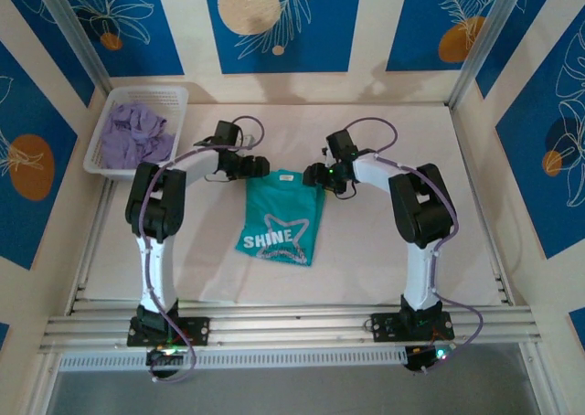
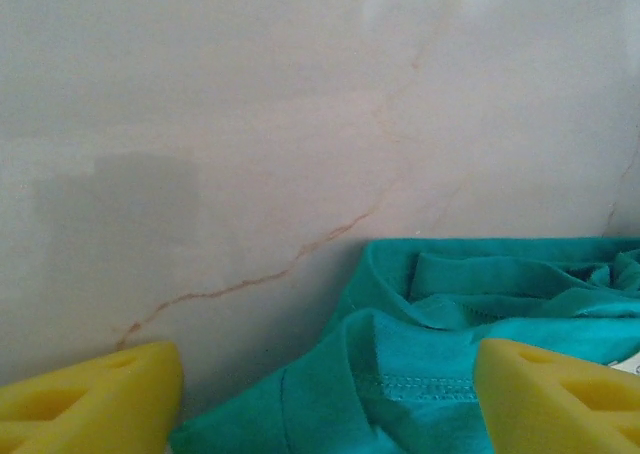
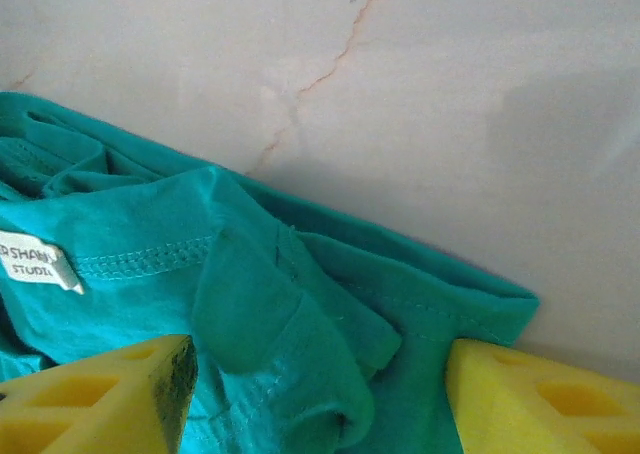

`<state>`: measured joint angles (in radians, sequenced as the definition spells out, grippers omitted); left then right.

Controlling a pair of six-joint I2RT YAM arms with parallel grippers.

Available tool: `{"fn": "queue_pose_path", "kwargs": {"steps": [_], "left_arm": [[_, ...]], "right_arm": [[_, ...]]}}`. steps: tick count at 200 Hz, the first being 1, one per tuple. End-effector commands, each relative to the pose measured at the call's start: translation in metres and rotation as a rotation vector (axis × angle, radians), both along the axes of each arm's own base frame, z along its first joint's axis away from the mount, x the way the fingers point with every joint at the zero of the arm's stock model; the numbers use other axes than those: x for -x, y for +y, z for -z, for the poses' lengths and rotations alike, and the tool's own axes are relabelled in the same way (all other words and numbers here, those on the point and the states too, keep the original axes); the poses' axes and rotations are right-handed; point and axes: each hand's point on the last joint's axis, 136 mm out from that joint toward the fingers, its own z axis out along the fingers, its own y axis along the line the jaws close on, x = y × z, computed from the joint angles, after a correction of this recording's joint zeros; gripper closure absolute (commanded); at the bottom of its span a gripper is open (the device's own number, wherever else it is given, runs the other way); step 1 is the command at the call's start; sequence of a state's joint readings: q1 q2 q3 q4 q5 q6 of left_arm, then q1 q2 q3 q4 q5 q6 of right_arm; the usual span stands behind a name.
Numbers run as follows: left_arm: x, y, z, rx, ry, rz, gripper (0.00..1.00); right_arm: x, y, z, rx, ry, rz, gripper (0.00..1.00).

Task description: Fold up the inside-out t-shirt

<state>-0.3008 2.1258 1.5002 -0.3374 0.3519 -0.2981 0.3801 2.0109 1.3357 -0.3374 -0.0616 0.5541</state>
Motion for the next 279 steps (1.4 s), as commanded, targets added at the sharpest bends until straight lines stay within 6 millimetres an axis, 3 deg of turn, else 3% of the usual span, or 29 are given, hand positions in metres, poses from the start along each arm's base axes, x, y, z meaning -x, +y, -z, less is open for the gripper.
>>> {"fn": "queue_pose_path", "kwargs": {"steps": [1,29,74,103,139,163,208,242,279], "left_arm": [[0.024,-0.018,0.022,0.025,0.100,0.081,0.26],[0.034,-0.027,0.031,0.034,0.137,0.105,0.33],[0.040,-0.034,0.042,0.049,0.173,0.118,0.50],[0.034,-0.036,0.040,0.058,0.161,0.112,0.64],[0.027,-0.042,0.030,0.099,0.134,0.114,0.86],[0.016,-0.038,0.013,0.107,0.084,0.099,1.00],[-0.002,-0.031,-0.043,0.186,-0.057,0.058,1.00],[-0.008,-0.030,-0.069,0.229,-0.123,0.037,1.00],[-0.031,-0.026,-0.107,0.255,-0.221,0.013,1.00]], "right_arm": [[0.015,0.008,0.015,-0.004,0.090,-0.015,0.35],[0.018,0.016,0.020,-0.006,0.105,-0.032,0.40],[0.017,0.023,0.022,-0.005,0.104,-0.047,0.61],[0.012,0.023,0.020,-0.010,0.082,-0.052,0.76],[0.004,0.025,0.011,-0.024,0.032,-0.066,0.87],[-0.003,0.022,-0.004,-0.033,-0.031,-0.073,0.97],[-0.009,0.019,-0.054,-0.095,-0.176,-0.084,1.00],[-0.012,0.015,-0.079,-0.114,-0.250,-0.084,1.00],[-0.038,0.006,-0.109,-0.126,-0.333,-0.080,1.00]]}}
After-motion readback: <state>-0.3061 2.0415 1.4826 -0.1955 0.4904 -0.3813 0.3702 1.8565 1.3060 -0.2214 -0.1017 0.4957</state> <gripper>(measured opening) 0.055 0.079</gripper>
